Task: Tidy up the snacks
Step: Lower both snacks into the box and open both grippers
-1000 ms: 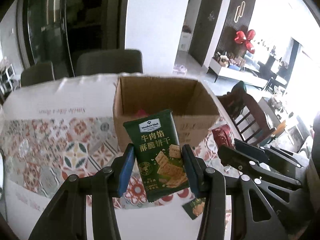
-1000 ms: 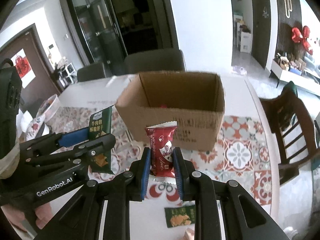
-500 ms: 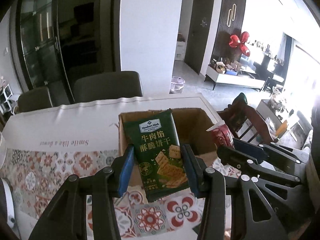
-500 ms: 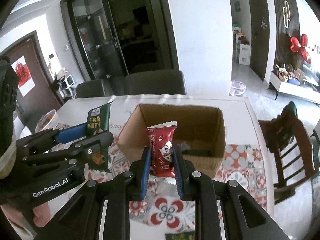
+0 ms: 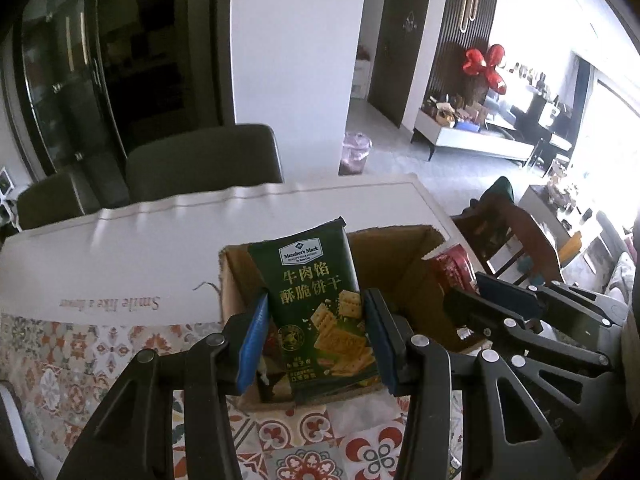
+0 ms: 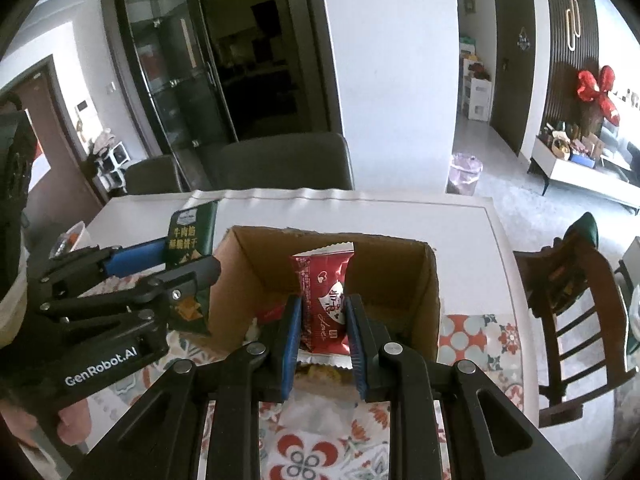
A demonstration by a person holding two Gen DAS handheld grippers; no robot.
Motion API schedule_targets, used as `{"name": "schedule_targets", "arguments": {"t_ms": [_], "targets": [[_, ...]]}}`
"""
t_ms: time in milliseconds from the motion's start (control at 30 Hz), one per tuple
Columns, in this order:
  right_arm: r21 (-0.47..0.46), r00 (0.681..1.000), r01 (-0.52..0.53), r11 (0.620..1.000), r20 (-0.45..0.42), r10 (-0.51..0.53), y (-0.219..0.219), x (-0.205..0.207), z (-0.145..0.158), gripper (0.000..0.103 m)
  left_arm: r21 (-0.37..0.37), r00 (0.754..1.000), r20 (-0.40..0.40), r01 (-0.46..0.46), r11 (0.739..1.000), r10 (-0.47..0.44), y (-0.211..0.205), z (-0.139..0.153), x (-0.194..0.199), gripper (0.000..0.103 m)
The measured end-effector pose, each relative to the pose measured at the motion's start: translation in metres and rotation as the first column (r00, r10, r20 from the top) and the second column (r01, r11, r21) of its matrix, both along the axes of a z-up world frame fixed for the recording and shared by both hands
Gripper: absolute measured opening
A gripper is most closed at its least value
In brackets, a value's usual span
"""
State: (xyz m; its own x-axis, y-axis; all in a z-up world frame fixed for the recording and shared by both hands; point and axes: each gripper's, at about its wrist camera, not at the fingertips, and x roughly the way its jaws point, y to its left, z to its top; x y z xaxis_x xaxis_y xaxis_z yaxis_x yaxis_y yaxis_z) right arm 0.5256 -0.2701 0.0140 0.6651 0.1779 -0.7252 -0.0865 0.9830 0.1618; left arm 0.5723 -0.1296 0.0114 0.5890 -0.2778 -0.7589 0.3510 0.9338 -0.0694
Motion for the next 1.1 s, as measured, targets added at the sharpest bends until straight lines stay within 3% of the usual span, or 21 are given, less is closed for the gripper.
{"name": "schedule_targets", "arguments": {"t_ms": [200,333,433,533,767,900,967,1100], "targets": [[-0.004,0.999,0.009,1.0,-0.044,-0.01,-0.005,0.021,-0.019,0.024,0.03,0.998,-0.061,0.012,0.999,-0.01,-0.009,-0.026,0.022,0.047],[0.005,0.997,0.029,1.0,-0.073,-0.028,-0.01,0.028,-0.03,0.026,0.053,0.997,-0.081,0.008,0.999,-0.004,-0.01,-0.034,0.029,0.059],[0.019,0.994,0.07,0.997,-0.088,-0.068,-0.016,0.031,-0.033,0.047,0.056,0.997,-0.075,0.0,0.998,0.004,-0.009,-0.034,0.028,0.06],[0.007,0.991,0.098,0.995,-0.087,-0.097,-0.021,0.027,-0.032,0.048,0.062,0.998,-0.06,-0.003,0.998,0.006,-0.006,-0.028,0.021,0.06],[-0.011,0.989,0.136,0.991,-0.049,-0.137,-0.02,-0.005,-0.014,0.048,0.064,1.0,0.005,-0.02,0.998,0.019,0.001,-0.004,-0.013,0.068],[-0.003,0.988,0.154,0.988,-0.024,-0.154,-0.019,-0.033,0.0,0.049,0.051,0.999,0.032,0.023,0.998,-0.025,0.003,0.008,-0.042,0.07],[0.0,0.986,0.167,0.986,-0.014,-0.167,-0.018,-0.05,0.006,0.058,0.041,0.998,0.044,0.042,0.998,-0.044,0.004,0.013,-0.056,0.07],[-0.004,0.977,0.211,0.977,0.017,-0.211,-0.018,-0.088,0.018,0.058,0.047,0.992,0.079,0.099,0.994,-0.103,0.003,0.021,-0.087,0.072]]}}
